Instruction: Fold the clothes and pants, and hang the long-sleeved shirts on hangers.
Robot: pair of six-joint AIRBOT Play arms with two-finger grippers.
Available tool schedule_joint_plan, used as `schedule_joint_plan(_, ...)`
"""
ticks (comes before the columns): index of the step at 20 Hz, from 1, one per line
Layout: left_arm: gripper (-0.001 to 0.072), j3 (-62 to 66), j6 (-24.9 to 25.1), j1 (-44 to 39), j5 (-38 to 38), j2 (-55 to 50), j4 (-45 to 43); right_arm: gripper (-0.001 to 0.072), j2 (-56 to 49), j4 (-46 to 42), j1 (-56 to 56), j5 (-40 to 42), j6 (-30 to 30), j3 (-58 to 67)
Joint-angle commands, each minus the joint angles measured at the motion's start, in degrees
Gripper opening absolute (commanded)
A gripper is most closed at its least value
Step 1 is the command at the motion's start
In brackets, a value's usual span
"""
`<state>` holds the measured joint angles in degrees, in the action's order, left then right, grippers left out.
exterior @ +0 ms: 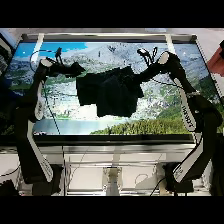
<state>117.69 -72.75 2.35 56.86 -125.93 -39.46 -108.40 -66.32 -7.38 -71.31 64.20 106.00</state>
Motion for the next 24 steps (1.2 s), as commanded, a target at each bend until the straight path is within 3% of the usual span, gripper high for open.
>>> schedule_joint_plan(1, 0.0434, 0.22, 0.83, -2.49, -4.07, -1.95, -4.74, 0.0436, -0.04, 0.31, 0.0, -1.14, 1.11, 0.07)
schedule_joint_plan(7, 0.043, 0.22, 1.49, -4.7, -3.96, -2.4, -5.03, 0.0436, -0.04, 0.28, 0.0, -1.2, 1.33, 0.07)
schedule_joint_plan(9, 0.0388, 0.22, 2.99, -5.35, -2.62, -2.36, -4.37, 0.0436, -0.04, 0.26, 0.0, -1.22, 1.33, 0.07)
schedule_joint_plan(13, 0.0048, 0.31, 6.88, -5.88, -2.1, -1.18, -0.57, 0.0435, -0.04, -0.76, 0.02, -1.57, 1.33, 0.07)
schedule_joint_plan(14, 0.0024, 0.52, 7.39, -5.86, -1.51, -0.35, -0.63, 0.0435, -0.04, -1.53, 0.02, -1.81, 1.4, 0.07)
schedule_joint_plan(20, 0.0022, 0.57, 6.93, 1.57, 6.4, 11.58, -3.3, 0.0436, -0.04, -0.68, 4.07, -4.22, 4.37, 0.07)
schedule_joint_plan(24, 0.0022, 0.44, 2.36, 10.12, 19.69, 23.63, -23.39, 0.0435, -0.04, 3.54, 6.29, -5.16, 3.1, 0.07)
